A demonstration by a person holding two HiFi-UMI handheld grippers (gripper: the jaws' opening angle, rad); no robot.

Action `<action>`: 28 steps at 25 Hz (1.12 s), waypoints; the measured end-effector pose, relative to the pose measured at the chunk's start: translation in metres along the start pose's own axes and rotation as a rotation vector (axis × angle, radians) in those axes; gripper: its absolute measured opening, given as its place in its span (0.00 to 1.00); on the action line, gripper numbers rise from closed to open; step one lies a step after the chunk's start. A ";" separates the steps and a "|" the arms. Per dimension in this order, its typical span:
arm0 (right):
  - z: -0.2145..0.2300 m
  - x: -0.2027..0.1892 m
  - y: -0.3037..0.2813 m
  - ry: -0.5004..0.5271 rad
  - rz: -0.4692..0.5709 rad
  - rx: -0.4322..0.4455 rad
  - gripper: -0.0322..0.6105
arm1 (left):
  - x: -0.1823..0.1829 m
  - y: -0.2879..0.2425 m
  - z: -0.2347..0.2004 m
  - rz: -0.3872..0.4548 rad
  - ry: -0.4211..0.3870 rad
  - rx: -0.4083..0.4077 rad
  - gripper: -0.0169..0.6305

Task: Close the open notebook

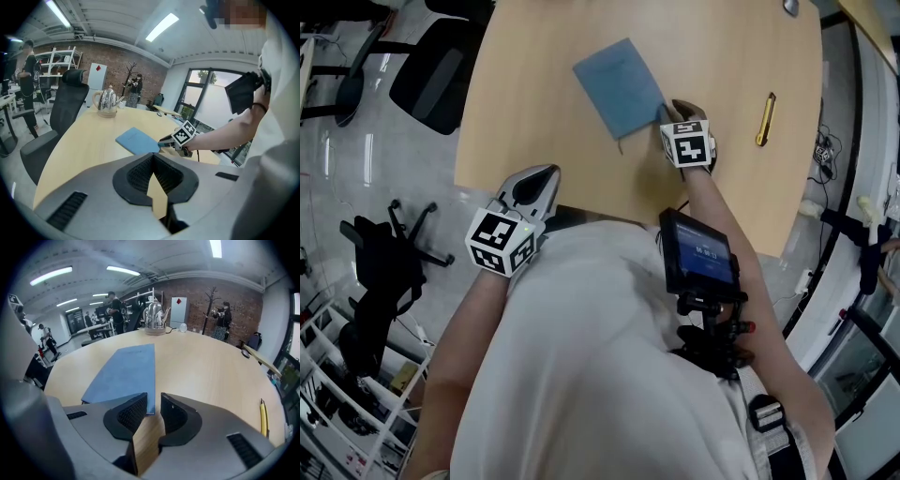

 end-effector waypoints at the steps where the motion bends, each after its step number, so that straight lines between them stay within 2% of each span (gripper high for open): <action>1: -0.001 0.000 -0.001 0.014 -0.011 -0.005 0.18 | -0.001 0.001 0.000 0.000 0.003 0.002 0.03; 4: -0.003 0.000 -0.004 0.025 -0.037 0.001 0.16 | -0.002 0.002 0.000 0.000 0.008 0.006 0.03; 8: 0.001 -0.002 -0.005 -0.073 -0.036 0.032 0.15 | -0.005 0.002 0.000 0.003 0.014 0.009 0.03; 11: 0.003 0.005 0.002 -0.060 -0.005 0.019 0.15 | -0.007 0.004 0.000 0.005 0.018 0.009 0.03; 16: -0.016 0.045 0.013 0.118 0.183 -0.011 0.15 | -0.006 0.006 0.001 0.014 0.017 0.026 0.03; 20: -0.024 0.045 -0.005 0.250 0.106 -0.029 0.15 | -0.007 0.009 0.000 0.021 0.024 0.050 0.03; 23: -0.021 0.038 -0.011 0.376 0.068 -0.144 0.15 | -0.009 0.015 -0.001 0.028 0.036 0.075 0.03; 25: -0.019 0.044 -0.003 0.403 0.131 -0.193 0.15 | -0.010 0.017 -0.001 0.033 0.044 0.086 0.03; 26: -0.022 0.051 0.002 0.414 0.192 -0.187 0.15 | -0.011 0.018 -0.001 0.034 0.048 0.089 0.03; 28: -0.036 0.065 0.011 0.455 0.308 -0.114 0.15 | -0.013 0.017 -0.001 0.034 0.052 0.092 0.03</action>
Point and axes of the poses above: the fingertips, and each gripper's own axes: y backward along the fingers, z to its right, x out of its top, the point moved 8 cm from there along y, backward along the fingers, and after that the axes turned 14 degrees about -x, right-handed, at the moved point
